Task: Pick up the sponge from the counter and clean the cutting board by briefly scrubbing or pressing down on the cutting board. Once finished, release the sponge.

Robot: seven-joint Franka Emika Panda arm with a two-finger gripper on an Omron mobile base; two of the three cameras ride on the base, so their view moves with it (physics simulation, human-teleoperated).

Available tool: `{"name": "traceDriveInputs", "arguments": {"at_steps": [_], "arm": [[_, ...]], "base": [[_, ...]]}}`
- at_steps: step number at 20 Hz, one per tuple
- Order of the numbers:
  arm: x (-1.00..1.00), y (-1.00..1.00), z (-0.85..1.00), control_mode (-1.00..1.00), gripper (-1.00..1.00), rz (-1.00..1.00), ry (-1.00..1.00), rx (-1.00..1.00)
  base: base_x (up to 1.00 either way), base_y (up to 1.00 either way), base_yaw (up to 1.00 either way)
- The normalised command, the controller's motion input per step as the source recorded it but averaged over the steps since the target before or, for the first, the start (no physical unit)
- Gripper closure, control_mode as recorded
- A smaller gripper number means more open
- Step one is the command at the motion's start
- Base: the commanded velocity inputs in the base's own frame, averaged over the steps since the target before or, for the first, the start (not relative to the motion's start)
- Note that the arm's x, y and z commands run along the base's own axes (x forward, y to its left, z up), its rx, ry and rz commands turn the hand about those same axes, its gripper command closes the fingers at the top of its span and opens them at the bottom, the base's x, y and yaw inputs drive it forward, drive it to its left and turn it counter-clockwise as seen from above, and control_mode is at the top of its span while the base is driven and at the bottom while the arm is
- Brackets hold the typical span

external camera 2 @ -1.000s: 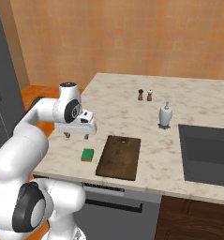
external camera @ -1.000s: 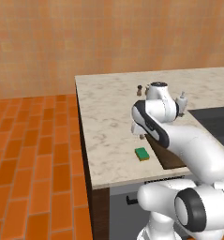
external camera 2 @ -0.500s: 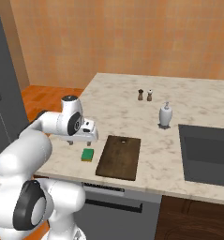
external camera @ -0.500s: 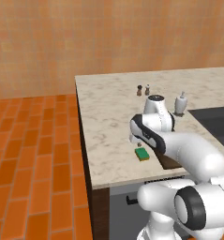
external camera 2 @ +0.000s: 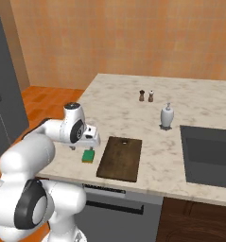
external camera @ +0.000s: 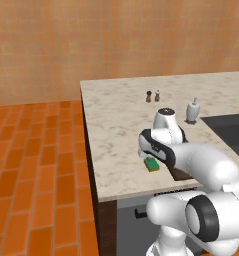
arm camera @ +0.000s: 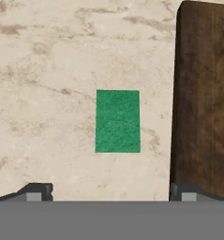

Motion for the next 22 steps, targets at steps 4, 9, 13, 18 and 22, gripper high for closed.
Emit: {"name": "traceDriveInputs", "arguments": {"at_steps": [4, 9, 13, 18, 22], "arm": [[0.0, 0.0, -0.19, -1.0, -1.0, 0.0, 0.0, 0.0], [0.12, -0.01, -0.03, -1.0, -1.0, 0.02, 0.0, 0.0], [0.19, -0.03, -0.19, -1.0, -1.0, 0.03, 0.0, 0.0], [0.1, -0.09, -0.21, -1.0, -1.0, 0.01, 0.0, 0.0], [0.01, -0.03, -0.18, -1.0, -1.0, 0.0, 0.0, 0.0]], "base": [[0.0, 0.0, 0.0], [0.0, 0.0, 0.0], [0.0, 0.0, 0.0], [0.0, 0.0, 0.0], [0.0, 0.0, 0.0]]}}
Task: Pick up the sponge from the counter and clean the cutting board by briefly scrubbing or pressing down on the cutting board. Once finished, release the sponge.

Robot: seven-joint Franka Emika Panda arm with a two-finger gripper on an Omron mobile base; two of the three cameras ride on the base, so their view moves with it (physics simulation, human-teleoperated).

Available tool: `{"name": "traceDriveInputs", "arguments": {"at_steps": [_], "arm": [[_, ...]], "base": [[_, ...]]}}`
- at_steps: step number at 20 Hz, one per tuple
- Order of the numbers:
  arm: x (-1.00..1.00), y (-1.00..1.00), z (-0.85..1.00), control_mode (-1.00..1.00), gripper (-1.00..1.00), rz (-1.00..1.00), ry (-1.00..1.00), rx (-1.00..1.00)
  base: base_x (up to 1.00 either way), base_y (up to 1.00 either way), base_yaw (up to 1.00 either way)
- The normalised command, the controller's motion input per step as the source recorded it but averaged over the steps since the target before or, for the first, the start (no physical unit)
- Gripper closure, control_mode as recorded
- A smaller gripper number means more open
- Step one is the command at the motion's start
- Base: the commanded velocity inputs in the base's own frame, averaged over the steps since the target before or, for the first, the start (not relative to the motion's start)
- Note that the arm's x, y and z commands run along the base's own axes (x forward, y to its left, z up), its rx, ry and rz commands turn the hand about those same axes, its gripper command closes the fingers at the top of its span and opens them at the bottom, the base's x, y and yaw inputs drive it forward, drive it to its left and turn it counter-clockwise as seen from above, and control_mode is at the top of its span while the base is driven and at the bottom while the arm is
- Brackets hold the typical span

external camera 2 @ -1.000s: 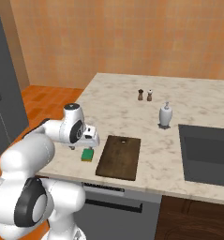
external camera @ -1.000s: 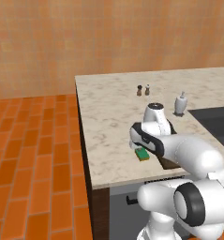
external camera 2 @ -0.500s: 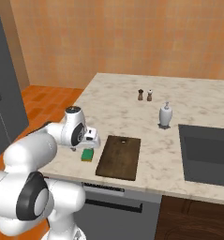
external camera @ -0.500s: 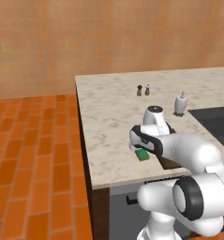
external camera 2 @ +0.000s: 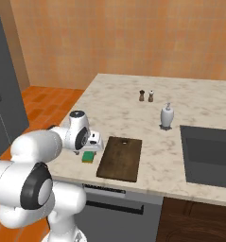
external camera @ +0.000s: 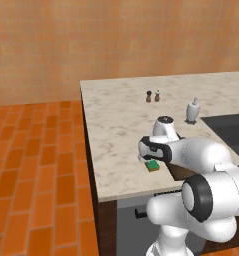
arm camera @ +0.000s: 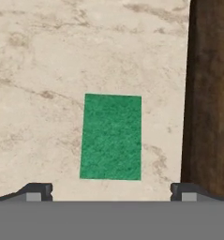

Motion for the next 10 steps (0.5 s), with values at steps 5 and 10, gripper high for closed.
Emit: {"name": "traceDriveInputs", "arguments": {"at_steps": [5, 10], "arm": [[0.02, 0.0, -0.19, -1.0, -1.0, 0.0, 0.0, 0.0], [0.19, 0.0, -0.22, -1.0, -1.0, 0.0, 0.0, 0.0]], "base": [[0.0, 0.0, 0.0], [0.0, 0.0, 0.0]]}}
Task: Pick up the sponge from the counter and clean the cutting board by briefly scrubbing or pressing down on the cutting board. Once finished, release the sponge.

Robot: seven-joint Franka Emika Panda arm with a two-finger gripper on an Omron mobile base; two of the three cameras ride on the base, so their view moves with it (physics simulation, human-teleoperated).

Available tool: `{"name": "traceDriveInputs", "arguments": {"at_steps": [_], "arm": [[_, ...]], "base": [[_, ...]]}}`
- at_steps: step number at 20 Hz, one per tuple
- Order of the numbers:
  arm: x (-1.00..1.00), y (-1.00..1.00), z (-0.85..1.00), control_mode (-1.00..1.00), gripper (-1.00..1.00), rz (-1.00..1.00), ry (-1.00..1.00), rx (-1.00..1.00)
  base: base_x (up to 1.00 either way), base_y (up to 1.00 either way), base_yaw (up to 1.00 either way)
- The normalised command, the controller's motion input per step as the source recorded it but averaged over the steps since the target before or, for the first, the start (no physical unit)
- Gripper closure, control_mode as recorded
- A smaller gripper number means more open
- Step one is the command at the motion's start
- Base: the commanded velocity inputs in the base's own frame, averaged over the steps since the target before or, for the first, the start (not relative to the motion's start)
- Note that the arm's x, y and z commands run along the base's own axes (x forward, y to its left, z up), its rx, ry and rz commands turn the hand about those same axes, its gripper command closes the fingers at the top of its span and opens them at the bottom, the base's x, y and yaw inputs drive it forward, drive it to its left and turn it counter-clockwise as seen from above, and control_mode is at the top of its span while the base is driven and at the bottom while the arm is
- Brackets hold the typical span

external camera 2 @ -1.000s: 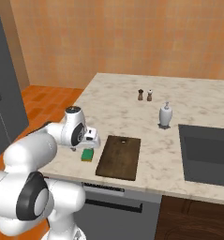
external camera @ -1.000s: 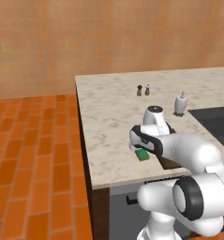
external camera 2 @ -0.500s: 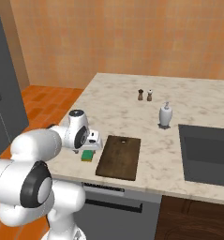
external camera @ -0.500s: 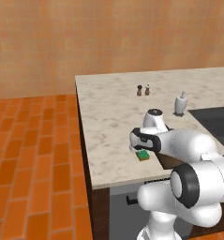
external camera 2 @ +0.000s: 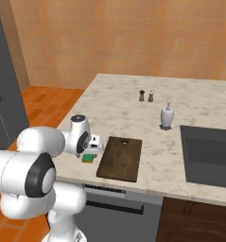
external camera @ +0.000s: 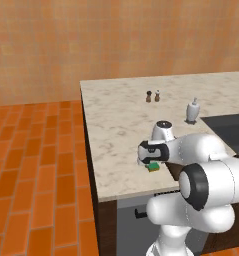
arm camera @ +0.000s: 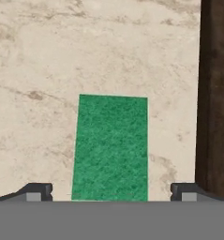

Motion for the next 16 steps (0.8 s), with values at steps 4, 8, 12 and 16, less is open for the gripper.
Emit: {"name": "traceDriveInputs", "arguments": {"at_steps": [4, 8, 12, 16], "arm": [[0.33, 0.0, -0.13, -1.0, -1.0, 0.0, 0.0, 0.0], [0.16, 0.0, -0.16, -1.0, -1.0, 0.0, 0.0, 0.0], [0.13, 0.0, -0.18, -1.0, -1.0, 0.0, 0.0, 0.0], [0.1, 0.0, -0.18, -1.0, -1.0, 0.0, 0.0, 0.0]], "base": [[0.0, 0.0, 0.0], [0.0, 0.0, 0.0], [0.0, 0.0, 0.0], [0.0, 0.0, 0.0]]}}
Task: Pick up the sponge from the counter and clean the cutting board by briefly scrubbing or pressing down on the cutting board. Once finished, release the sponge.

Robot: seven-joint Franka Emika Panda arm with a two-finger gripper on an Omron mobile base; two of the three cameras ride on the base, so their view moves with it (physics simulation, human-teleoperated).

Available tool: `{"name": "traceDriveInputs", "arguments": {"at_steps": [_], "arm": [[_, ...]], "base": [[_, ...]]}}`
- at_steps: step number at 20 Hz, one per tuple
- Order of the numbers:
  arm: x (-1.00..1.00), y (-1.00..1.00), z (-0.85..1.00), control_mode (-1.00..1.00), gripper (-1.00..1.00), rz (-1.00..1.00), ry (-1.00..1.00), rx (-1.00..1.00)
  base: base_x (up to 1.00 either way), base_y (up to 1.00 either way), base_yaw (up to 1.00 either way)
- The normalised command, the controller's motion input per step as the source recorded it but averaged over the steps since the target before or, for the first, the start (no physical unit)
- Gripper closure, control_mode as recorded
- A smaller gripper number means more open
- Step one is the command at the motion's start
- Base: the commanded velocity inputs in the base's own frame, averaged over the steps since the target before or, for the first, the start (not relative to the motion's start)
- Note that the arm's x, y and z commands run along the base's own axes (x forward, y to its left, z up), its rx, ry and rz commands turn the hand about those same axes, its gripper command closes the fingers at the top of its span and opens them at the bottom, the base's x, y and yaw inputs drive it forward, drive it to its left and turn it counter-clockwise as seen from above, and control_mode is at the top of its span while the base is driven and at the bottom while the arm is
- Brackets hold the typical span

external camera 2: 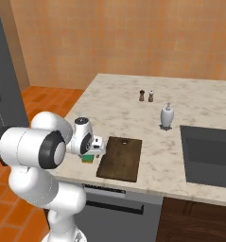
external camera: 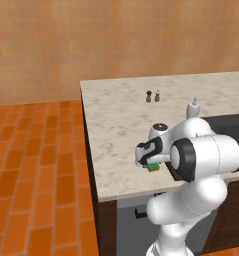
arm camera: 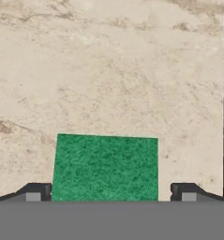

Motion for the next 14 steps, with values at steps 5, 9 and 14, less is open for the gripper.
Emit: {"name": "traceDriveInputs", "arguments": {"at_steps": [5, 9, 14], "arm": [[0.03, 0.0, -0.03, -1.0, 1.0, 0.0, 0.0, 0.0], [0.0, 0.0, 0.21, -1.0, 1.0, 0.0, 0.0, 0.0], [0.11, -0.06, 0.51, -1.0, 1.0, 0.0, 0.04, 0.0]], "base": [[0.0, 0.0, 0.0], [0.0, 0.0, 0.0], [0.0, 0.0, 0.0]]}}
